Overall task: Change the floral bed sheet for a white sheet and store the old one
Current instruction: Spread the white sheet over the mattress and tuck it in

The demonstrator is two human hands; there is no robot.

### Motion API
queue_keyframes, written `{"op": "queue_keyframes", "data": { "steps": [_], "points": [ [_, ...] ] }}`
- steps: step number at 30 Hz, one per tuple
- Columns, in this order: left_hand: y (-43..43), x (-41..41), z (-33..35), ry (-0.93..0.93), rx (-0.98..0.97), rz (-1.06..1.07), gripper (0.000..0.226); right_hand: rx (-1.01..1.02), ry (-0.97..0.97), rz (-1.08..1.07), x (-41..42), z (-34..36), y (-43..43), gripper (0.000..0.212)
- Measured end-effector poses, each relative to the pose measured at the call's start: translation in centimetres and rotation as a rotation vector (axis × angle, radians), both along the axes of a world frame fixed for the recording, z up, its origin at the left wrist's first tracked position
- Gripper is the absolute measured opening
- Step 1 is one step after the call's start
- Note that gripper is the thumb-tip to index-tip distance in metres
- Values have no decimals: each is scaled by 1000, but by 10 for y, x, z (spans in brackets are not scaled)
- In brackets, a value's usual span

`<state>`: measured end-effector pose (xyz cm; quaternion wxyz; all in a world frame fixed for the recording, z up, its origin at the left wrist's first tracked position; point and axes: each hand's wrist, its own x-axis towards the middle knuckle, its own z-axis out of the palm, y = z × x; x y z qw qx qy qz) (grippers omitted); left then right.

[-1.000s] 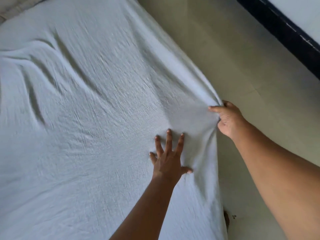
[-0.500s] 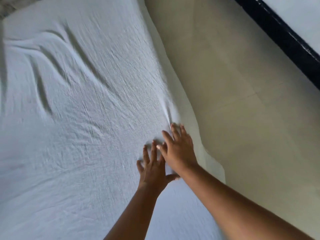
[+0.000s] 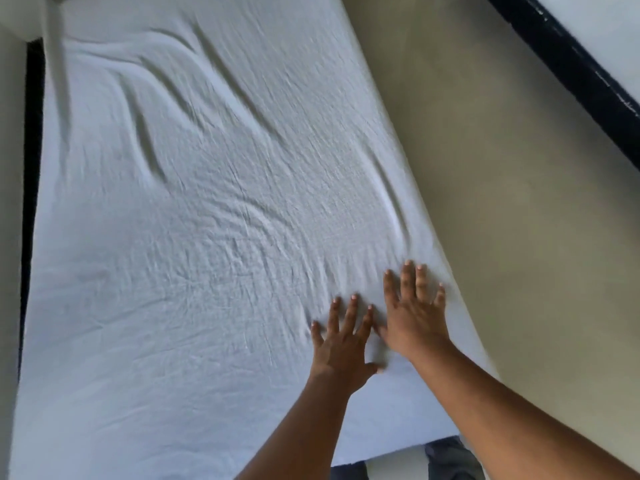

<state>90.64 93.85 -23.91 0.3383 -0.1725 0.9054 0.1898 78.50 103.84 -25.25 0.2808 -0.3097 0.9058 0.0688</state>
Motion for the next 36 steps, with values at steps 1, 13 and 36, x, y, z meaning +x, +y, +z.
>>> {"op": "queue_keyframes", "data": {
  "steps": [1,13,36],
  "points": [
    [-6,25,2,-4,-4,-6,107,5,-15,25,27,2,4,104],
    [-77,245,7,-1,-80,236,100,130,-235,84,226,47,-42,100],
    [-324,582,-12,163,9,1301,43,-22,-154,213,539,29,-272,105]
  ]
}}
